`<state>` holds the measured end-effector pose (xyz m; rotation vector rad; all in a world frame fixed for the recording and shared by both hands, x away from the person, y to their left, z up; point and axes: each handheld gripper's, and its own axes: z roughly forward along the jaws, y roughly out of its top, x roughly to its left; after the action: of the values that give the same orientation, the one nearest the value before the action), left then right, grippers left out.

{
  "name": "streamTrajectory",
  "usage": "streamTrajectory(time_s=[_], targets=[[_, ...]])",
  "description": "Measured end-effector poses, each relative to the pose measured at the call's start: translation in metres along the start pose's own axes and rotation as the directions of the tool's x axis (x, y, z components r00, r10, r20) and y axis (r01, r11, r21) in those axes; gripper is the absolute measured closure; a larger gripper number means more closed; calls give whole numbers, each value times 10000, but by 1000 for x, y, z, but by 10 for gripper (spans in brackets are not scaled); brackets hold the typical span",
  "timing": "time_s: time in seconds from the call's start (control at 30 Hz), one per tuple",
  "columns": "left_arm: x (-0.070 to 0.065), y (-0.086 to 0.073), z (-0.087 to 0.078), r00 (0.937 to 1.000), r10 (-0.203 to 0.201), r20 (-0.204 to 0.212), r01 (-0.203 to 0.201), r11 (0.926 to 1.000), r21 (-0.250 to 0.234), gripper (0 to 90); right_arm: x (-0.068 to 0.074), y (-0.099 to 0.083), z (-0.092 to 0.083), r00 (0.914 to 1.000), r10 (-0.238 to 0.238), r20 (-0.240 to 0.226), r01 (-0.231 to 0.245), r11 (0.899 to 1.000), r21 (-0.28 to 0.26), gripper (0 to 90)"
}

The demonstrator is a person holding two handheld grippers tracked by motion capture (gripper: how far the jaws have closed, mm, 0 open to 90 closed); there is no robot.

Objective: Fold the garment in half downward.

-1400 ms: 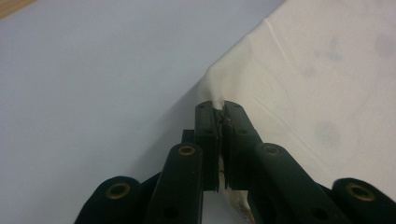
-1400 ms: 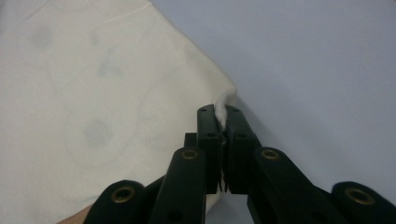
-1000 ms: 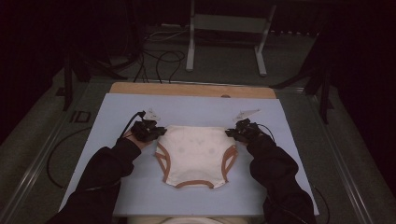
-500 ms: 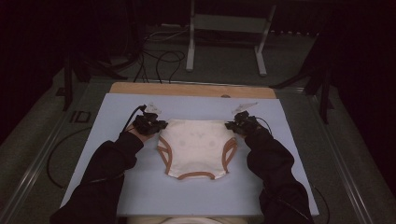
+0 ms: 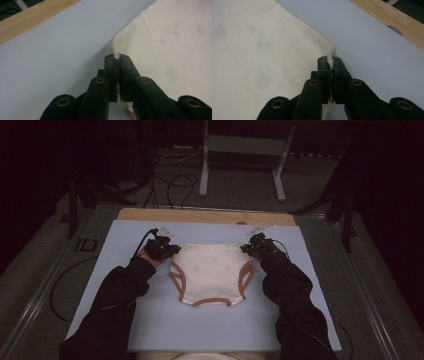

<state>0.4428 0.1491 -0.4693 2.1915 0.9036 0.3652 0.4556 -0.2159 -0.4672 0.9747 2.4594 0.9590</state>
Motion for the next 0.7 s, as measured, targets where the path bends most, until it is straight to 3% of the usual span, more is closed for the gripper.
streamTrajectory(time_s=[0.2, 0.7], targets=[[11, 0, 12, 9996, -288, 69, 288, 9996, 21, 863, -6, -1, 8, 9998, 144, 101, -144, 9999, 61, 873], [18, -8, 34, 9973, -722, -88, 725, 9965, 410, 863, -17, -14, 37, 9981, 621, -8, -620, 9975, 343, 872]])
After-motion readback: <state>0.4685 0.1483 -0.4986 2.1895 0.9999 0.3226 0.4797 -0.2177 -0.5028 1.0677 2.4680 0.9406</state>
